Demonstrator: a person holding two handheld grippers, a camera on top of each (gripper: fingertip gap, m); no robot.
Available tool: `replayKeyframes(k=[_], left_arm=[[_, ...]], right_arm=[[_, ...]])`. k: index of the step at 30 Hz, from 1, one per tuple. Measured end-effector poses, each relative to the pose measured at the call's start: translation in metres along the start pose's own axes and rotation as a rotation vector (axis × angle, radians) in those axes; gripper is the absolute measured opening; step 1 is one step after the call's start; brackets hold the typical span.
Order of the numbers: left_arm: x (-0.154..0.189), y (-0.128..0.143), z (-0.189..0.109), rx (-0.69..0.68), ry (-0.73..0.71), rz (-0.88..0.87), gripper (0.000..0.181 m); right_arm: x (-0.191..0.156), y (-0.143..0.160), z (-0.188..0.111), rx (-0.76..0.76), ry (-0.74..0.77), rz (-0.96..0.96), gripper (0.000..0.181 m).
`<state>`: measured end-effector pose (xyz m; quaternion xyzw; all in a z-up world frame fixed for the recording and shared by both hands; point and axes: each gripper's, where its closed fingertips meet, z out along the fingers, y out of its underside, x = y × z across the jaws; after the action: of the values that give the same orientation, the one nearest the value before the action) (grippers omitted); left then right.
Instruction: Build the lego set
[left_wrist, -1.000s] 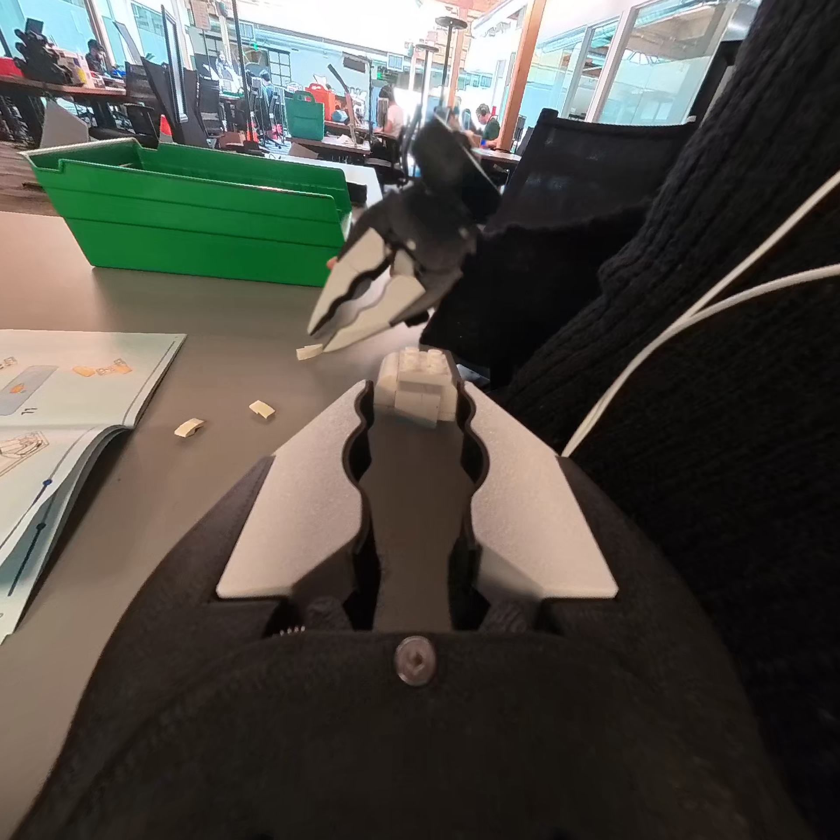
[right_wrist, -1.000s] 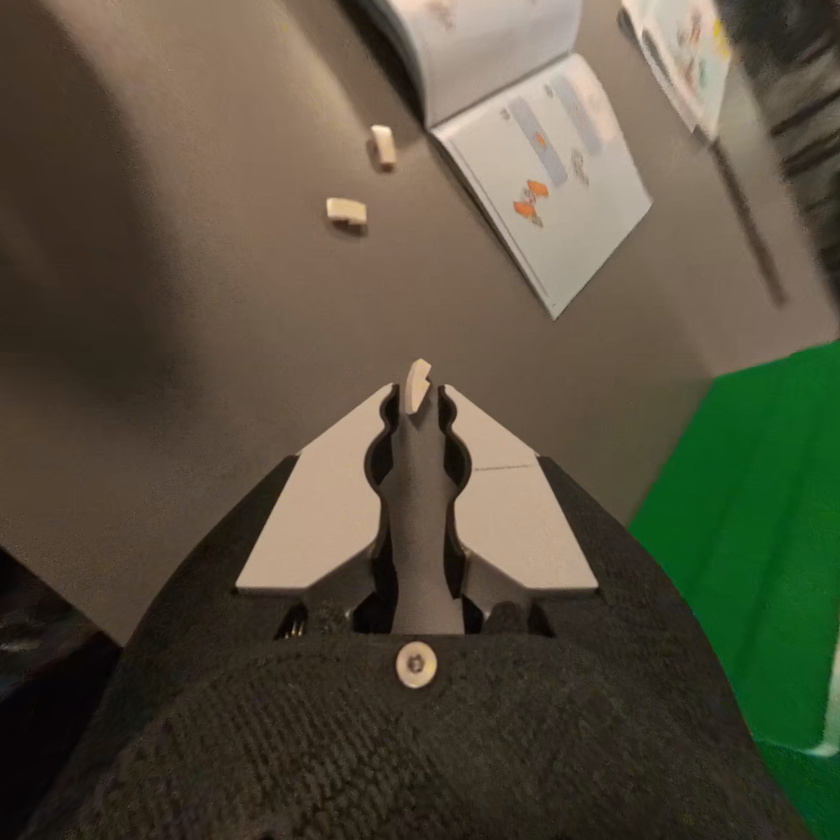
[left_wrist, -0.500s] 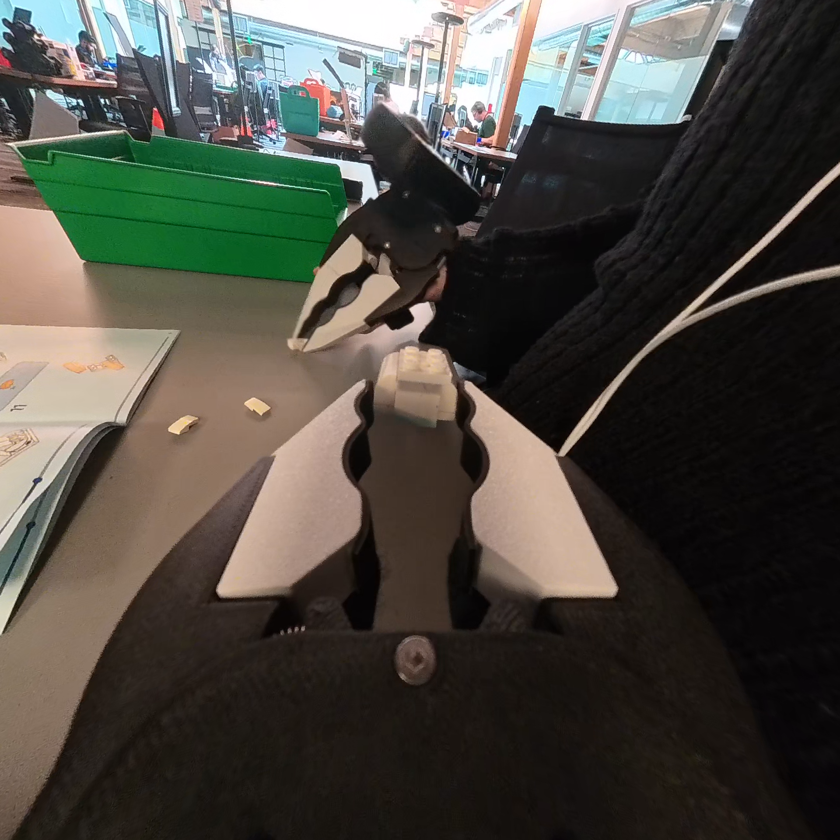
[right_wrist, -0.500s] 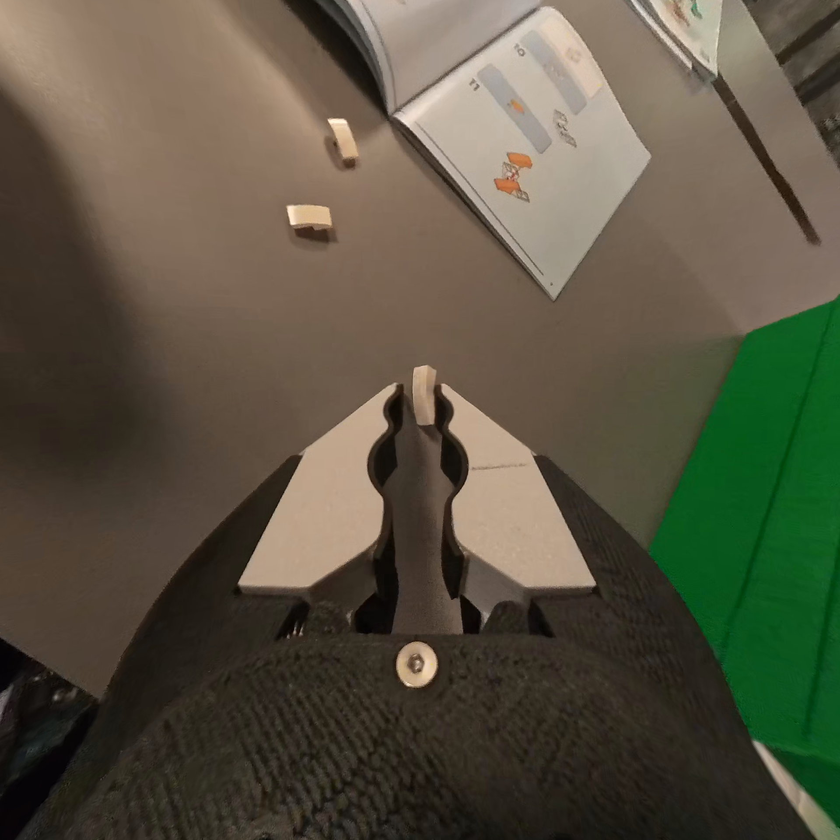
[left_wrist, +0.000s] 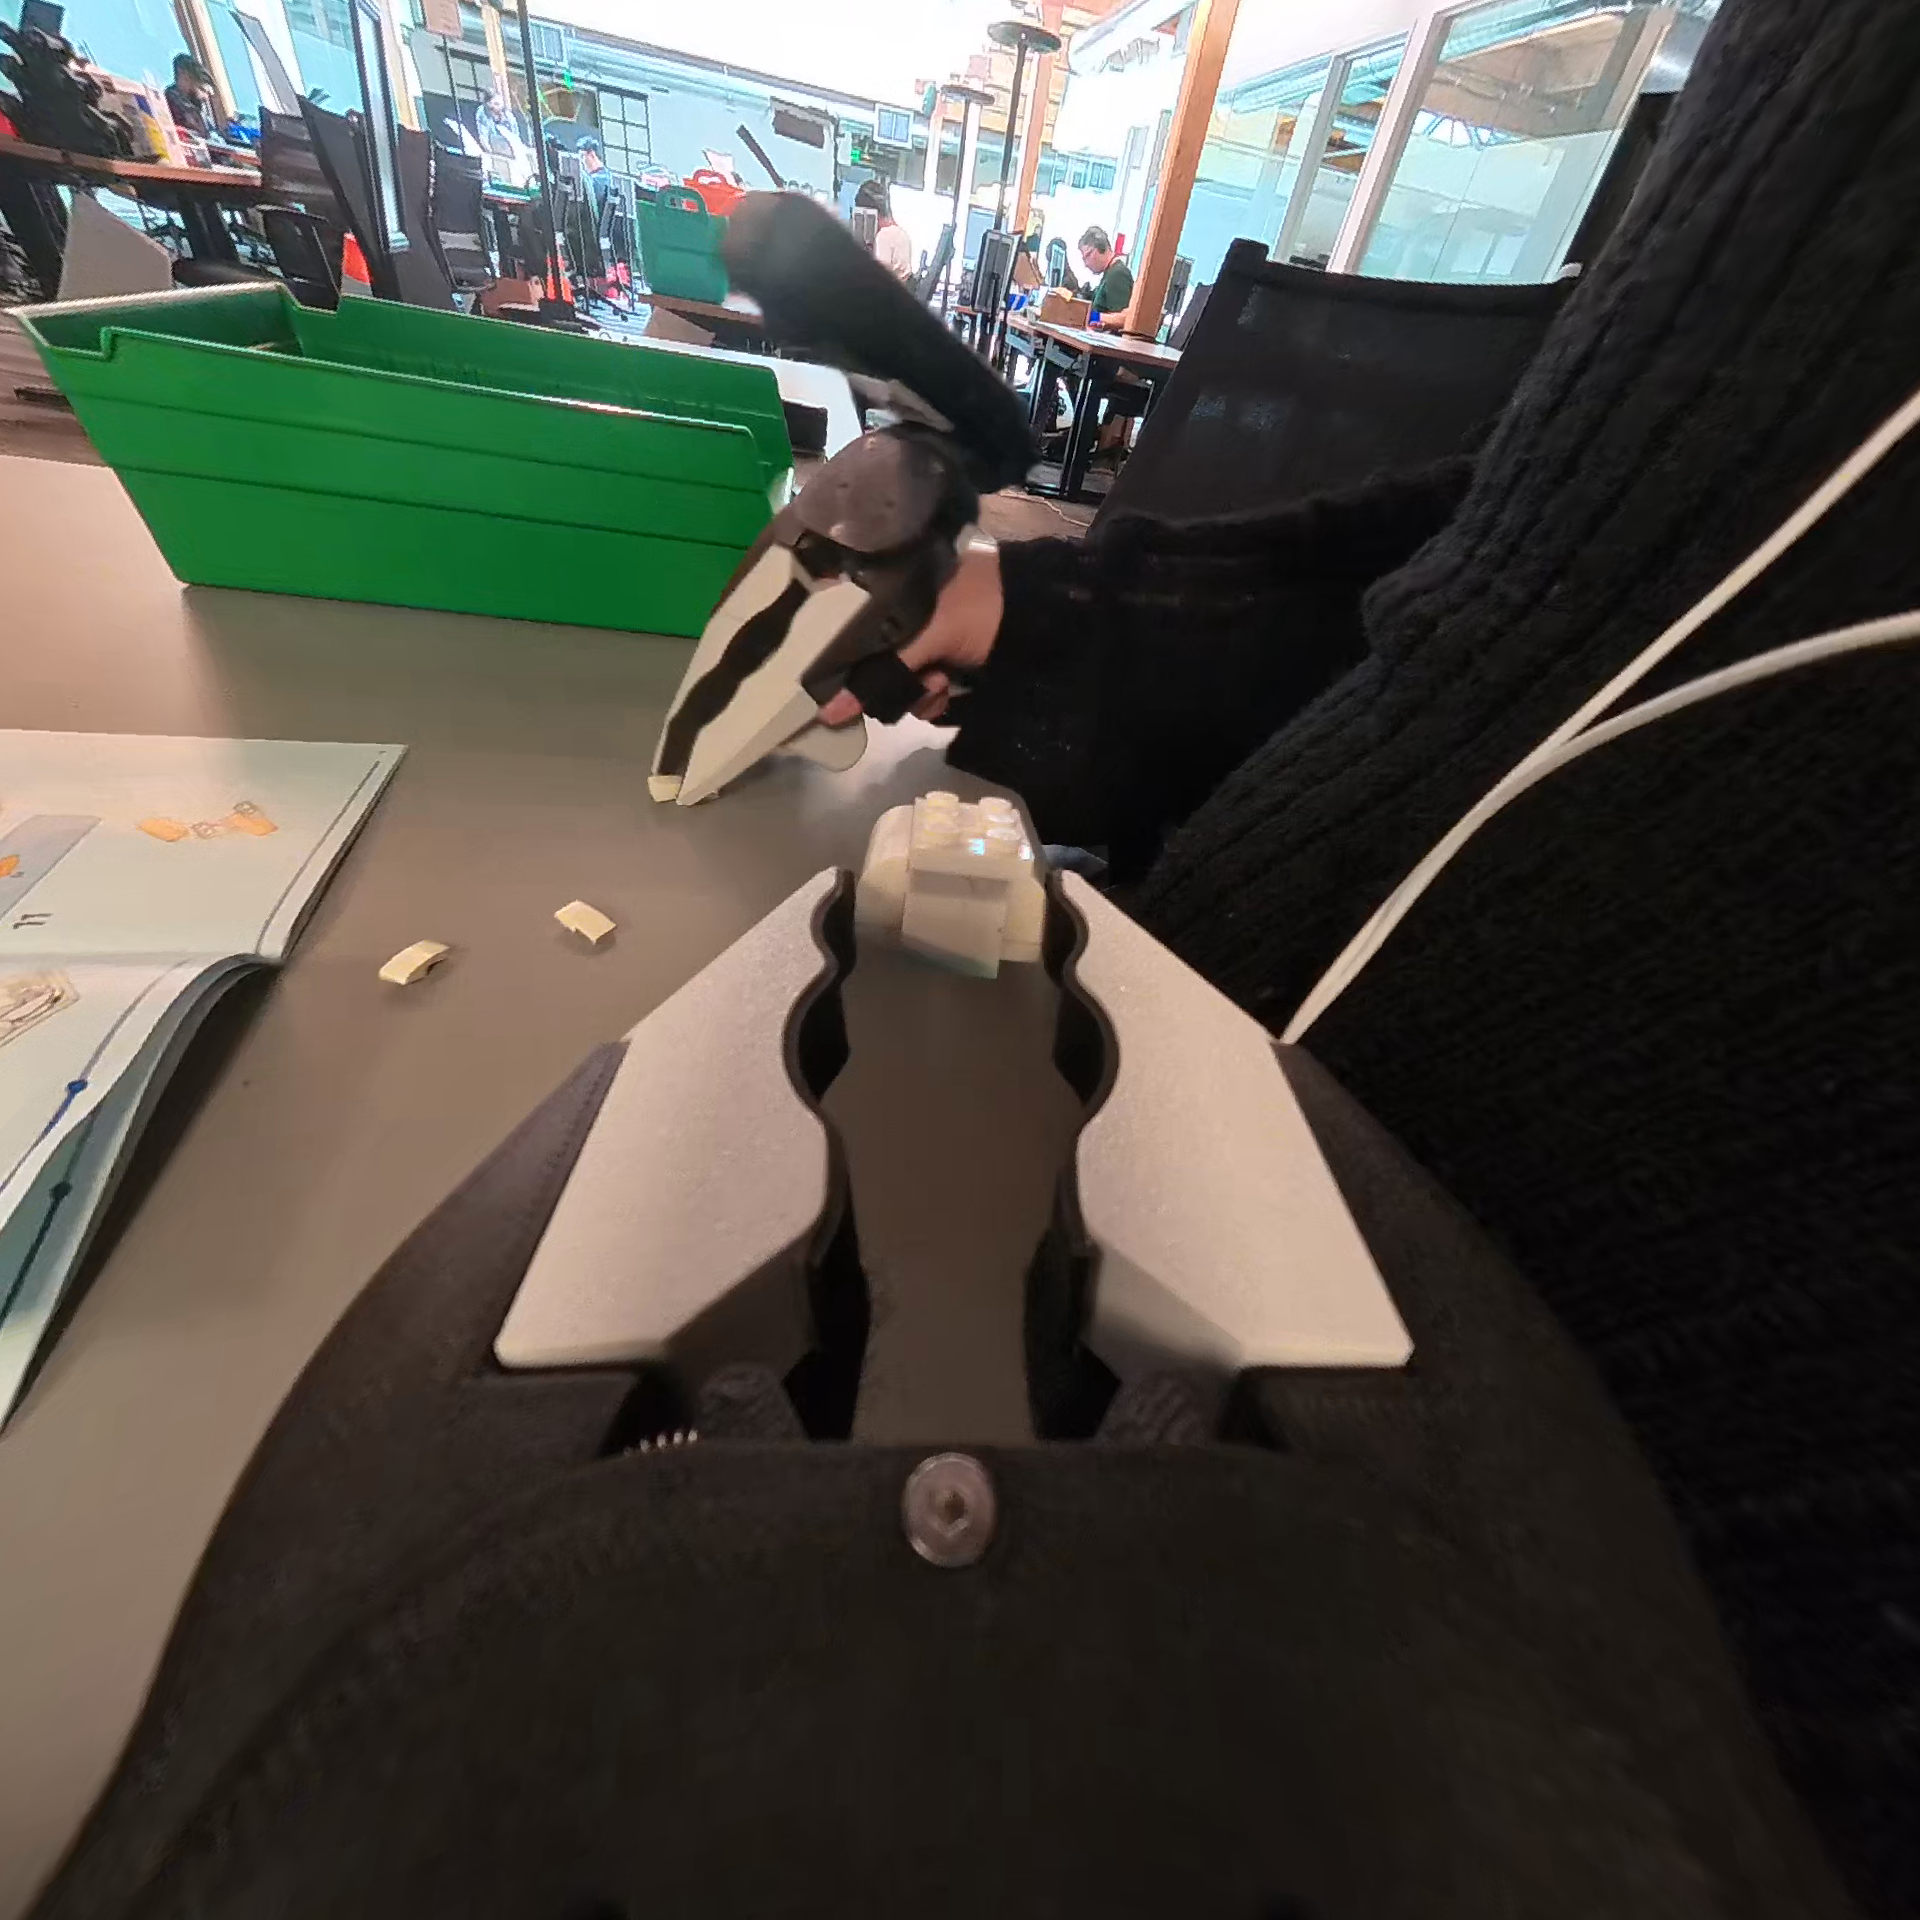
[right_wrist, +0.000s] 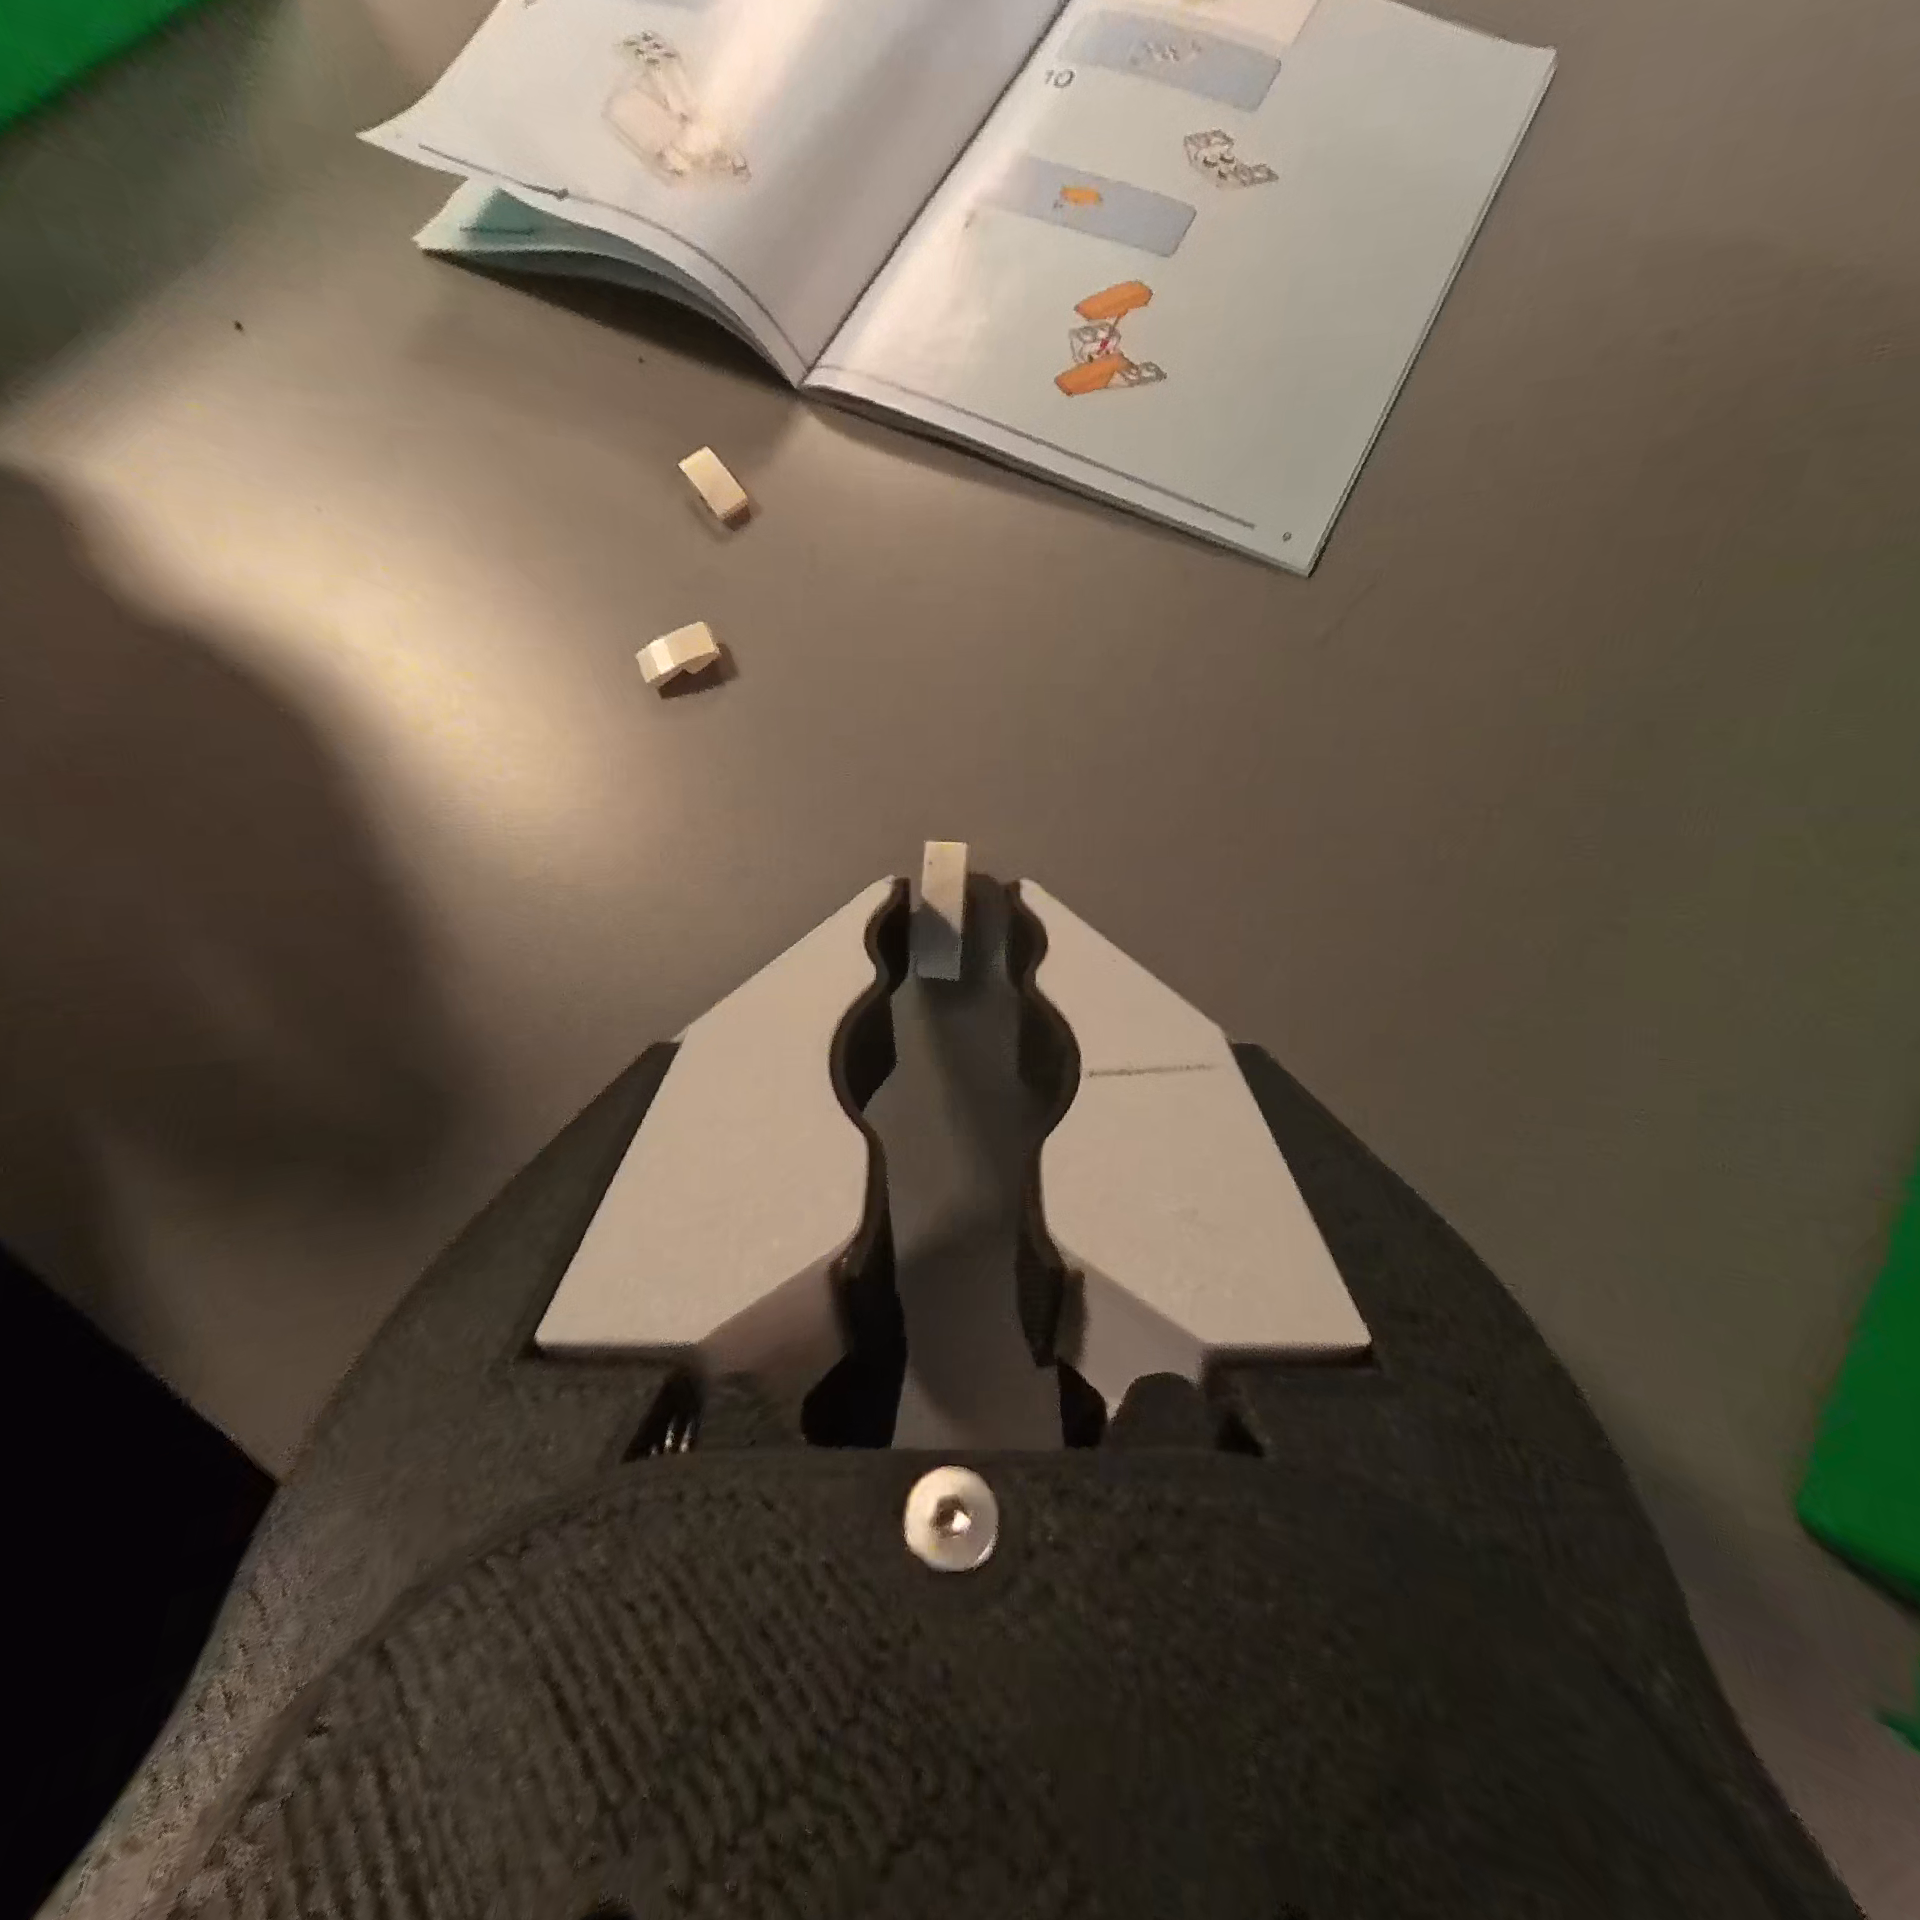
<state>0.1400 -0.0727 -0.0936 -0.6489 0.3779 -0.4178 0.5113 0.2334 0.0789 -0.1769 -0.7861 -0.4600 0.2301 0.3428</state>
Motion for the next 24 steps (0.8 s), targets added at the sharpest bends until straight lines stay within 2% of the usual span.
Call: replayKeyframes(k=[4, 6, 8, 10, 12, 17, 20, 24], left_arm=[[-0.001, -0.001, -0.001, 0.005, -0.004, -0.006, 0.035], [-0.003, -0.001, -0.002, 0.008, -0.010, -0.007, 0.035], [-0.003, -0.001, -0.002, 0.012, -0.017, 0.000, 0.035], [-0.002, -0.002, -0.002, 0.019, -0.018, 0.020, 0.035], [0.000, -0.004, -0.002, 0.025, -0.017, 0.059, 0.036], [0.010, -0.007, 0.001, 0.037, -0.009, 0.177, 0.036], [0.012, -0.005, 0.001, 0.023, -0.012, 0.220, 0.035], [0.016, -0.007, 0.001, 0.034, -0.007, 0.251, 0.035]], right_arm=[[0.001, -0.004, 0.001, 0.009, 0.060, -0.105, 0.006], [-0.011, -0.019, -0.003, 0.061, 0.028, -0.132, 0.006], [-0.048, -0.055, -0.015, 0.197, -0.135, -0.144, 0.006], [-0.101, -0.091, -0.038, 0.326, -0.391, -0.160, 0.006], [-0.141, -0.111, -0.056, 0.375, -0.562, -0.207, 0.006], [-0.194, -0.103, -0.061, 0.221, -0.793, -0.308, 0.006], [-0.203, -0.091, -0.054, 0.118, -0.811, -0.351, 0.006], [-0.202, -0.088, -0.055, 0.061, -0.822, -0.365, 0.006]])
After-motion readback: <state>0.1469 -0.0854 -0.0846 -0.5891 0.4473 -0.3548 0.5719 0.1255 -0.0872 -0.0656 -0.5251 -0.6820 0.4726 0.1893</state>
